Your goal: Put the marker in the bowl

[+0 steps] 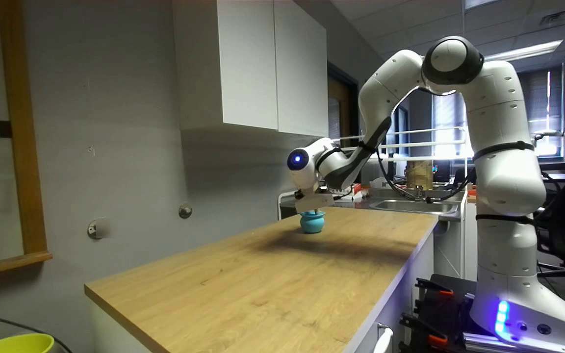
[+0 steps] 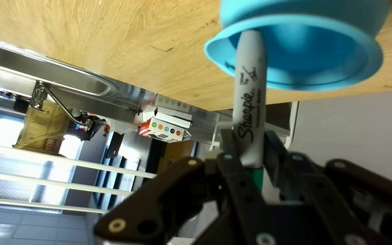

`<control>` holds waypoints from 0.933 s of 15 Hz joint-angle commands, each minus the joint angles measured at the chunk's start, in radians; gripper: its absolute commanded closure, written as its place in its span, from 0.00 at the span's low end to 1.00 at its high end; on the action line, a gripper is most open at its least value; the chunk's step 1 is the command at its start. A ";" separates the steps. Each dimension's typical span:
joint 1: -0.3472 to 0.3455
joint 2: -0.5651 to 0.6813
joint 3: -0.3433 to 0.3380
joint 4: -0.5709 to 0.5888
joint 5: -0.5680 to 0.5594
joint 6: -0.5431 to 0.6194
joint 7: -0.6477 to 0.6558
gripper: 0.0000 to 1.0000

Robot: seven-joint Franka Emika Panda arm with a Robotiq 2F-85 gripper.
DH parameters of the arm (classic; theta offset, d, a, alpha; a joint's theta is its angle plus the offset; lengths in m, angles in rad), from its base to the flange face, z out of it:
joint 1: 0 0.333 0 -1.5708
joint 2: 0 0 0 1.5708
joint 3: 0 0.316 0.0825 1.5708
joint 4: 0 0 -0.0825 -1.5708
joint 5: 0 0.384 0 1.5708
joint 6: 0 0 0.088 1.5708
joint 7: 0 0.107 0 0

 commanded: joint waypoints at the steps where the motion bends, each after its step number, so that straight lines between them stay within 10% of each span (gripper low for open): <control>1: 0.013 0.053 0.007 0.039 -0.030 -0.022 0.028 0.94; 6: 0.017 0.076 0.006 0.063 -0.042 -0.028 0.019 0.94; 7: 0.017 0.079 0.006 0.066 -0.042 -0.029 0.017 0.50; 14: 0.020 0.090 0.008 0.072 -0.044 -0.027 0.021 0.08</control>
